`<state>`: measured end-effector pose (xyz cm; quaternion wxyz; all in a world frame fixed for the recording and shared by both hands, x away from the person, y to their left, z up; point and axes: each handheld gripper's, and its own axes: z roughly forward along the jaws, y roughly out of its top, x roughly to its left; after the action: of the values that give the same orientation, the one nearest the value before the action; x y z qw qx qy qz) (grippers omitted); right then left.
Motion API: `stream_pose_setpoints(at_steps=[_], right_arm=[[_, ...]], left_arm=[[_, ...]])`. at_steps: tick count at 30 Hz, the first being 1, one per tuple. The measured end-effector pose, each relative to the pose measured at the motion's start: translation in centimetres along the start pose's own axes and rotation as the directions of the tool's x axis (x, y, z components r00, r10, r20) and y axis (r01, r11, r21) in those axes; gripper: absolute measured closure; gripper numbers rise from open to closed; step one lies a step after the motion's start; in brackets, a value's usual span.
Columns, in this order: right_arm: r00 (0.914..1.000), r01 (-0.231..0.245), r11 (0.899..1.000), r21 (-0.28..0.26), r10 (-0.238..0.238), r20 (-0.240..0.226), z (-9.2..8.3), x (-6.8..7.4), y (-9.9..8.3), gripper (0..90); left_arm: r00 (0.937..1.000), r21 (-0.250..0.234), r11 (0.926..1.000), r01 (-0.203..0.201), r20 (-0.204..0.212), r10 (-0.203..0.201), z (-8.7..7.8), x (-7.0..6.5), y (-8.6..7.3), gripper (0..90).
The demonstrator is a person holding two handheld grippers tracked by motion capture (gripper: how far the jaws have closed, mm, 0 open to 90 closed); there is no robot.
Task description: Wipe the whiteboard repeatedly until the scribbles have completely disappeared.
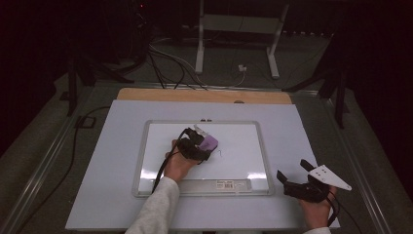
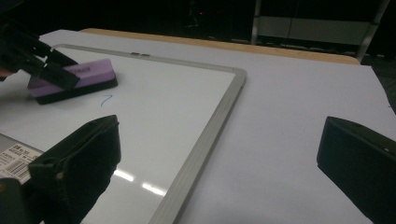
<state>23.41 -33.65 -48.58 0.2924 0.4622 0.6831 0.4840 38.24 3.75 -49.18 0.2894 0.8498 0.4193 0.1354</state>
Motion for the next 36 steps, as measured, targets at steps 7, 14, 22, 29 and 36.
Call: stream_pose_setpoints(at_steps=[7,14,22,29,36], right_arm=[[1.0000,-0.003,1.000,0.002,0.003,-0.001,0.1,-0.1,0.0,0.2],[1.0000,0.005,1.000,0.006,-0.005,-0.004,0.2,0.1,0.0,0.3],[1.0000,0.008,1.000,0.003,-0.008,-0.002,0.1,0.1,0.0,0.2],[1.0000,0.003,1.000,0.005,-0.003,-0.002,0.1,0.0,-0.1,0.2],[1.0000,0.006,1.000,0.009,-0.006,-0.002,0.2,0.1,-0.1,0.2]], left_arm=[[0.9924,0.002,0.9942,0.107,-0.060,-0.107,-0.1,2.3,-0.1,42.2],[0.9992,-0.004,1.0000,0.003,0.040,-0.003,0.3,-0.9,0.2,42.2],[0.9990,-0.003,0.9992,0.041,-0.019,-0.041,0.5,0.1,0.5,42.1],[0.9952,-0.004,0.9957,0.093,-0.030,-0.093,0.5,1.0,0.5,42.2],[0.9984,0.007,0.9988,-0.049,0.028,0.049,0.4,-3.0,0.7,42.2]])
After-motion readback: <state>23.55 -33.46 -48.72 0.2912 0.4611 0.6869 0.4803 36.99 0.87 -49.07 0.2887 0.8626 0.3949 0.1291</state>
